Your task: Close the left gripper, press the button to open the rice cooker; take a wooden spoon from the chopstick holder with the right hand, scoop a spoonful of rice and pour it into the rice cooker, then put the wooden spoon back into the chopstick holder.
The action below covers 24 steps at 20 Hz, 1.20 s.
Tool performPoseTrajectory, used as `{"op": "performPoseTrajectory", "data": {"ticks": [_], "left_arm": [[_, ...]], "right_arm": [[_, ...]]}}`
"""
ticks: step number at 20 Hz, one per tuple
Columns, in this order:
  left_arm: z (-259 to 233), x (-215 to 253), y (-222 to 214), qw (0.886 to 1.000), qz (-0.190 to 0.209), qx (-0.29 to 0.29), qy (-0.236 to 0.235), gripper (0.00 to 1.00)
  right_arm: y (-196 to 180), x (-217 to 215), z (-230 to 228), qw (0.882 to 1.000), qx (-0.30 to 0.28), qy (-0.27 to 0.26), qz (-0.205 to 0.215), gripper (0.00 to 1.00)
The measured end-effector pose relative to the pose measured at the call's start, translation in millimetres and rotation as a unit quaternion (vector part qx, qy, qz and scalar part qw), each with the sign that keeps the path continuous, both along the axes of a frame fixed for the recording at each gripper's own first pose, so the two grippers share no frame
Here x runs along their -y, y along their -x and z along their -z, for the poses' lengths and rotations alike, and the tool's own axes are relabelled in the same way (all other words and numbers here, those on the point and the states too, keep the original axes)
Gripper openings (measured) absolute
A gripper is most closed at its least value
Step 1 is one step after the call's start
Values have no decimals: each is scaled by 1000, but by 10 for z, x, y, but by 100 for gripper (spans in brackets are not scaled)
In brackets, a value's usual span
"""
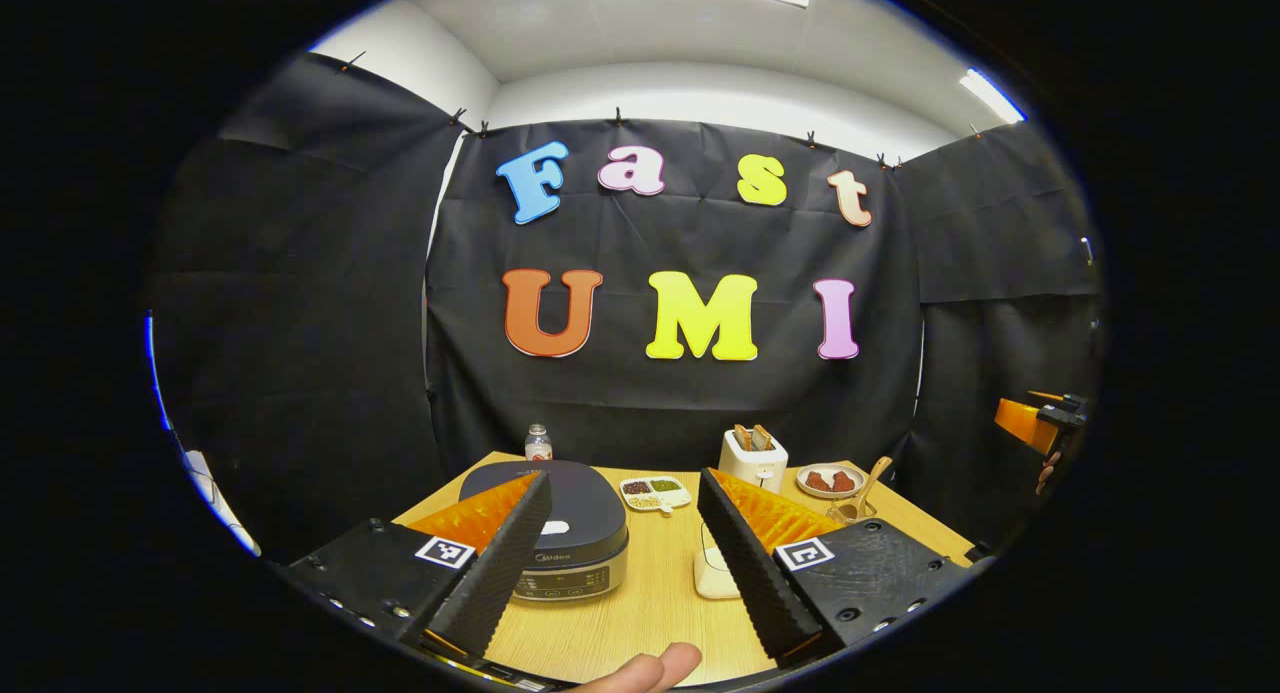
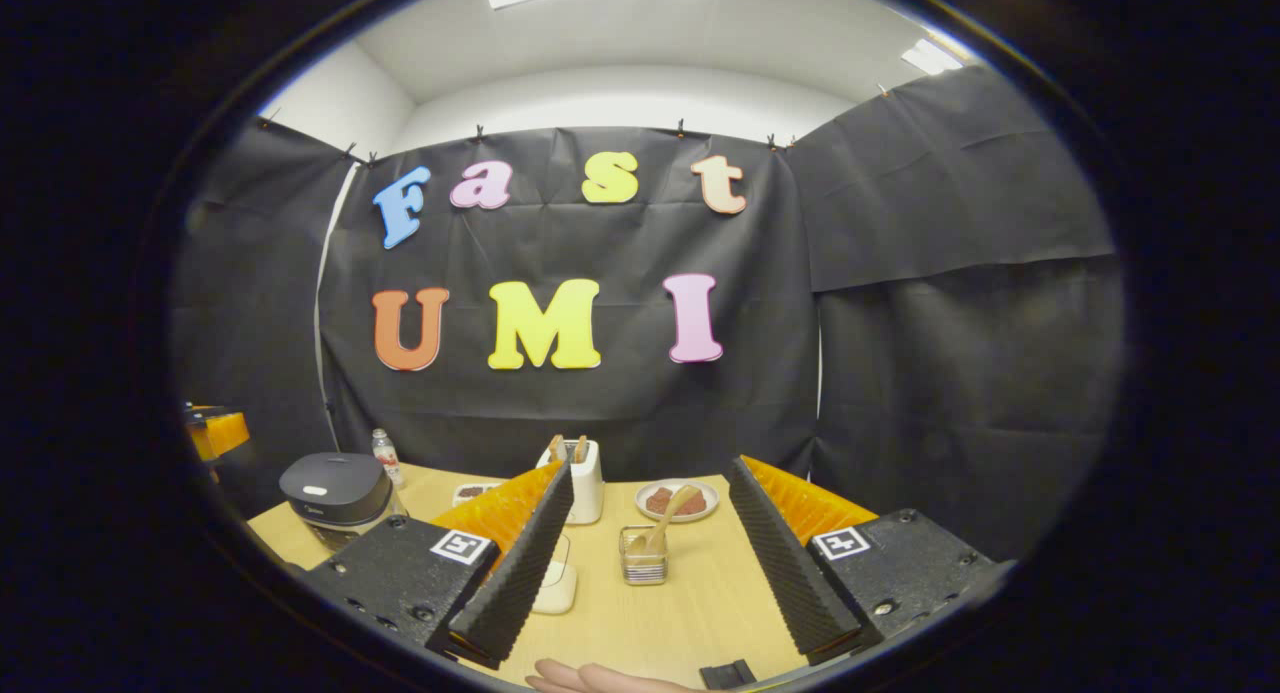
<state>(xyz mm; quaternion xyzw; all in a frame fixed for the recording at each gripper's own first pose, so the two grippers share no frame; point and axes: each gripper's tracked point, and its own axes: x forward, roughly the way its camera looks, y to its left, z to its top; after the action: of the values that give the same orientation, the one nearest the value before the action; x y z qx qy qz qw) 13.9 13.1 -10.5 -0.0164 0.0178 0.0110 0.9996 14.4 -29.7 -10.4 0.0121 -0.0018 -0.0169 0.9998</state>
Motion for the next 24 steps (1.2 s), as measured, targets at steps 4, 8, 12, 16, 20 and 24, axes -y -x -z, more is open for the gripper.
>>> {"op": "performPoseTrajectory", "data": {"ticks": [4, 8, 12, 16, 20, 24], "left_arm": [[-3, -73, -71, 1000, -15, 5, 6, 93], [-52, -116, -215, 999, -19, 23, -13, 67], [141, -196, -442, 999, -26, -19, -16, 28], [558, -390, -558, 992, -52, -117, -5, 3], [963, -556, -940, 979, -70, -193, -7, 0], [1154, -659, -1110, 968, -83, -236, -21, 0]], "right_arm": [[-55, -14, 49, 1000, -2, -2, -7, 94], [-117, 8, 97, 1000, 4, 3, -8, 100], [-203, 95, 127, 1000, 14, 10, 6, 100], [-285, 123, 161, 999, 23, 25, 16, 100], [-386, 192, 239, 999, 24, 27, 18, 94], [-477, 234, 405, 999, 14, 33, 18, 100]]}}
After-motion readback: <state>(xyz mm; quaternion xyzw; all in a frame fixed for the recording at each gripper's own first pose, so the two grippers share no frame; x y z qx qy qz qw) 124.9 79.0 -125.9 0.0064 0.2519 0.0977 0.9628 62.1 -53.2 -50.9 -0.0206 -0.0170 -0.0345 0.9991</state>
